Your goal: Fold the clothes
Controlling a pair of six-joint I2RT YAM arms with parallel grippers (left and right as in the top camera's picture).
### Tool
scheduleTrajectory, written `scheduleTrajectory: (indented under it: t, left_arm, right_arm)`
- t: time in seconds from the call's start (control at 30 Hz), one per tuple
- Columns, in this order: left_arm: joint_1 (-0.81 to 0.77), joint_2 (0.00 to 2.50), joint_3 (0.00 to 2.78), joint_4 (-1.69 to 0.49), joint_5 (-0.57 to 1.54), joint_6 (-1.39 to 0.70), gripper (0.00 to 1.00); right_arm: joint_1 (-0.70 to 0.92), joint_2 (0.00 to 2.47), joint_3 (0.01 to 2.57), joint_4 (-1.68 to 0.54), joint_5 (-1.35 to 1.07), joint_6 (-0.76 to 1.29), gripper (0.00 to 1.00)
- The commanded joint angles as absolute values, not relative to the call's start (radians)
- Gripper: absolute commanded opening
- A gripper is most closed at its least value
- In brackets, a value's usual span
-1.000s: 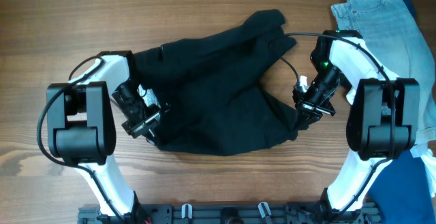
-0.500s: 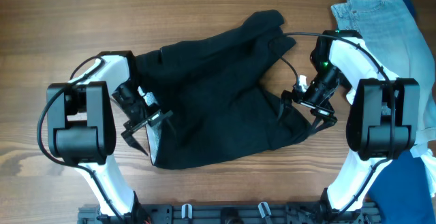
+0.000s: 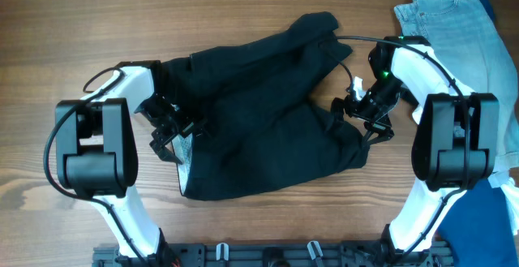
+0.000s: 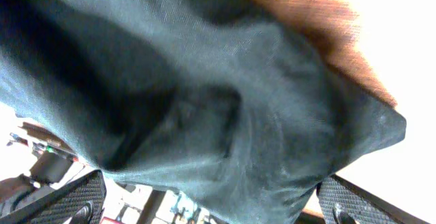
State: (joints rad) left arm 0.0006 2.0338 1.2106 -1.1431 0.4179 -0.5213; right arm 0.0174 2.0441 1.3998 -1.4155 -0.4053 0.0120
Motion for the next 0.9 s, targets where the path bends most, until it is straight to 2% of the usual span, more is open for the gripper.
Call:
scheduleTrajectory:
  t: [0.0, 0.07, 0.13, 0.27, 0.63, 0.87]
  left_arm:
    - [-0.057, 2.056, 1.21, -1.116, 0.453, -0.479, 1.0]
    - [-0.091, 2.056, 1.21, -1.124, 0.436, -0.479, 1.0]
    - [-0.123, 2.056, 1.21, -1.087, 0.379, -0.48, 1.0]
    - [-0.159, 2.038, 1.239, -1.028, 0.313, -0.55, 1.0]
    - [-0.16, 1.602, 1.338, -1.048, 0.249, -0.616, 1.0]
    - [-0.16, 1.6, 1.337, -1.055, 0.193, -0.615, 1.0]
  right_arm:
    - [0.025, 2.056, 1.399, -1.5, -0.474, -0.023, 1.0]
    - [0.03, 2.055, 1.399, -1.536, -0.499, -0.07, 1.0]
    - [0.033, 2.055, 1.399, -1.481, -0.495, -0.078, 1.0]
    - [0.036, 2.055, 1.399, -1.358, -0.495, 0.01, 1.0]
    - [0.036, 2.027, 1.399, -1.488, -0.468, -0.043, 1.0]
    - [0.036, 2.026, 1.399, -1.483, -0.482, -0.054, 1.0]
